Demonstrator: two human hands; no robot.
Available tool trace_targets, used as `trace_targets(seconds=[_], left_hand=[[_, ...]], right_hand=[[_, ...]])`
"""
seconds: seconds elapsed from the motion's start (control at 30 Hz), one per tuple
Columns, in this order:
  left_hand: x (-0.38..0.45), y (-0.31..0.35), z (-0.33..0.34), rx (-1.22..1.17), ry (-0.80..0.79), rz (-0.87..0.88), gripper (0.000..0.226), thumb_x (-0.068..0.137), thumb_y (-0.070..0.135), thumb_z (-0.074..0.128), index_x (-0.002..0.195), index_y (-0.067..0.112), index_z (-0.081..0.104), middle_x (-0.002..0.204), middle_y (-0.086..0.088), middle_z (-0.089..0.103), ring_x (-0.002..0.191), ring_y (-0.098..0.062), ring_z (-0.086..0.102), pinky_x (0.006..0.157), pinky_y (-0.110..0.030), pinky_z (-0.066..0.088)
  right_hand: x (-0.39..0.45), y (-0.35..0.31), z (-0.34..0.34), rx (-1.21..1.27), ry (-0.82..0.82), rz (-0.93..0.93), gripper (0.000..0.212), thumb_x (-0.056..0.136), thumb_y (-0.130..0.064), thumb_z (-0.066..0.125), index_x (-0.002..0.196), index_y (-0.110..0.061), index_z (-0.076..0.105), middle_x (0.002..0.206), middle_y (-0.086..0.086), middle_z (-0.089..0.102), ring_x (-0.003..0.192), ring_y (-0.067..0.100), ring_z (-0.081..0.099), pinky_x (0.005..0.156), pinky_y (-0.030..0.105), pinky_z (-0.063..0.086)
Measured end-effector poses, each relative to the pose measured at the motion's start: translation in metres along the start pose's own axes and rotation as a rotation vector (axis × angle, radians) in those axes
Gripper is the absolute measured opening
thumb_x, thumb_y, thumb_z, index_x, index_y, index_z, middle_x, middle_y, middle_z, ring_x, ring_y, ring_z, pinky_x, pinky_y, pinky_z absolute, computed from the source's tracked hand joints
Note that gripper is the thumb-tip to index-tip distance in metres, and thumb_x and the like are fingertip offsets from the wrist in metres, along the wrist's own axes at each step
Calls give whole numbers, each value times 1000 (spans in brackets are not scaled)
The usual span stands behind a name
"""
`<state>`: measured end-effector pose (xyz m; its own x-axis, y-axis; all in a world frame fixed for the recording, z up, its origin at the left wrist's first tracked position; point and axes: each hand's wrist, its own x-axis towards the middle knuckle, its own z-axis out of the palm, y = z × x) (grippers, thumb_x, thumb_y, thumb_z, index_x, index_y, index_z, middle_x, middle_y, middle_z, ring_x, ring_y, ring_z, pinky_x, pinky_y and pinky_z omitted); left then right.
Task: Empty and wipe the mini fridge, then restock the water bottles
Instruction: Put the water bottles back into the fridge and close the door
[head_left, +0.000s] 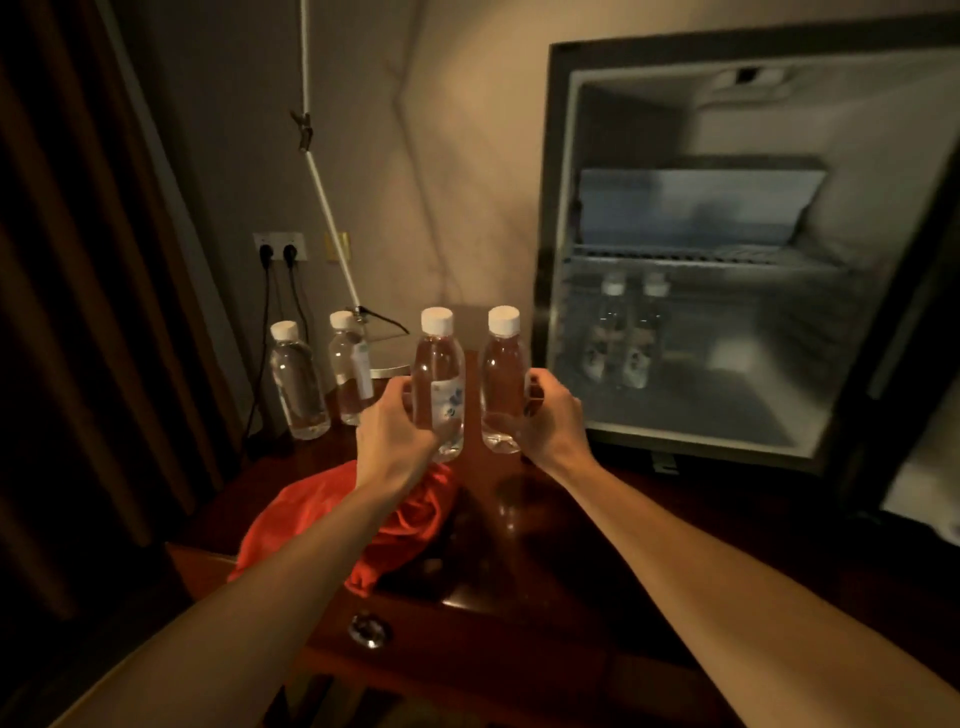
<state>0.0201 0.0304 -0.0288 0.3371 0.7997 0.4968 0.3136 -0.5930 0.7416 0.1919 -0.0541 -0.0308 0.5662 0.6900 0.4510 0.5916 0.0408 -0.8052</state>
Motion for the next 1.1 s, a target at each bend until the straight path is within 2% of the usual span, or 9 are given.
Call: trace_targets(seconds=[0.1, 0.27, 0.43, 0.53, 0.67, 0.77, 0.93, 1.0, 1.1], left_hand=[[-13, 28, 32, -45, -51, 40, 52, 63, 42, 87, 104, 35, 55, 86, 15, 68, 82, -4, 66, 77, -42, 57], [-23, 77, 91, -119, -169, 95, 51, 67, 32, 89, 105, 32, 56, 85, 21, 65, 79, 6, 64, 76, -33, 60], [-16, 116, 152, -177, -250, 115, 56, 67, 30, 90, 112, 24, 58, 85, 24, 59, 83, 8, 59, 83, -33, 58], [-5, 130, 189, -191, -275, 126, 54, 67, 34, 89, 108, 29, 54, 86, 21, 62, 86, -2, 64, 85, -39, 57], [13, 141, 231, -192, -305, 111, 48, 71, 30, 87, 108, 29, 57, 80, 24, 60, 78, 11, 55, 82, -26, 50], [25, 148, 259, -200, -337, 79, 57, 73, 34, 85, 122, 24, 57, 90, 19, 63, 85, -1, 61, 80, -26, 50], [40, 157, 308, -182, -315, -1, 60, 72, 30, 83, 124, 22, 57, 102, -2, 70, 95, -23, 66, 85, -39, 53], [44, 161, 324, -181, -295, -7, 60, 75, 27, 81, 129, 22, 54, 104, -6, 71, 98, -28, 65, 88, -46, 52], [52, 164, 344, -184, -276, 7, 70, 80, 28, 76, 141, 25, 43, 105, -7, 71, 98, -29, 66, 87, -47, 53]], right_hand=[[-13, 18, -44, -36, 89, -22, 50, 60, -29, 92, 99, -20, 62, 90, -10, 70, 82, 4, 66, 73, 28, 56], [-25, 39, -117, -62, 199, 9, 55, 62, -31, 91, 108, -21, 64, 93, -14, 68, 79, -9, 60, 70, 12, 51], [-10, 76, -167, -13, 245, 185, 57, 70, -25, 87, 119, -15, 62, 104, -4, 69, 96, 13, 66, 85, 30, 53], [7, 95, -185, -29, 361, 239, 51, 68, -25, 89, 112, -19, 65, 104, -4, 71, 96, 12, 67, 84, 30, 54], [32, 118, -199, -17, 445, 321, 55, 70, -26, 87, 118, -19, 61, 107, -7, 68, 98, 11, 64, 82, 23, 49], [48, 137, -207, -48, 488, 302, 52, 72, -25, 84, 119, -15, 62, 108, -2, 70, 98, 14, 66, 75, 18, 46], [78, 168, -213, -39, 508, 320, 43, 77, -25, 79, 115, -18, 62, 106, -4, 69, 99, 14, 66, 83, 31, 52], [90, 176, -213, 23, 510, 321, 40, 73, -21, 79, 110, -22, 64, 99, -7, 70, 95, 14, 68, 82, 33, 55], [104, 185, -214, 44, 547, 304, 45, 71, -16, 81, 113, -21, 66, 103, -5, 71, 98, 14, 67, 82, 29, 51]])
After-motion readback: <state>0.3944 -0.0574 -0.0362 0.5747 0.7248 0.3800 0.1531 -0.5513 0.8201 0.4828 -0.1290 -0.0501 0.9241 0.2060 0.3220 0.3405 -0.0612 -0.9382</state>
